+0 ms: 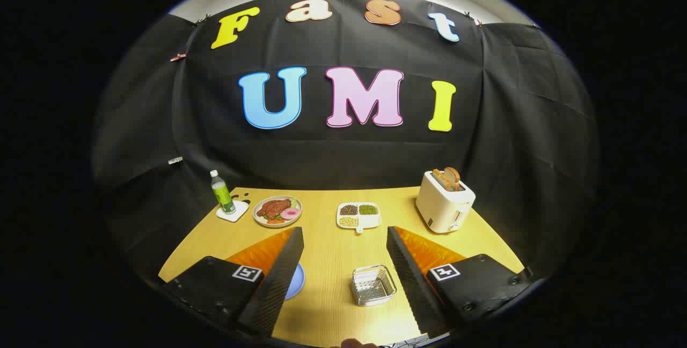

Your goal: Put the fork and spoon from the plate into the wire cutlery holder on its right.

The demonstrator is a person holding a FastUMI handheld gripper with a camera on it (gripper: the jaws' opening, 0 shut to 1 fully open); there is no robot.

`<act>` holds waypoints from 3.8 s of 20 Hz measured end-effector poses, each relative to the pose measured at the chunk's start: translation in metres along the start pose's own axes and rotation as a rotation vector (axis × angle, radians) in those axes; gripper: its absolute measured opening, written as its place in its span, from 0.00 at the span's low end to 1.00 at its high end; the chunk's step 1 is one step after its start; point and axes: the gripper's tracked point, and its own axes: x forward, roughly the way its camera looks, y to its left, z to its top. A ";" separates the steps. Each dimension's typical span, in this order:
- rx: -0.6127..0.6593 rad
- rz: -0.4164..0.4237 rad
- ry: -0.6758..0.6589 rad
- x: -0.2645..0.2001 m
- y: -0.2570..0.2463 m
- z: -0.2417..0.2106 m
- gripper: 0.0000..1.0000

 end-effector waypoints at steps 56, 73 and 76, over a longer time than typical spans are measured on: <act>-0.139 0.250 0.857 0.109 0.161 -0.284 0.50; 0.088 0.420 0.852 0.073 0.129 -0.225 0.07; 0.077 0.449 0.851 0.053 0.108 -0.202 0.07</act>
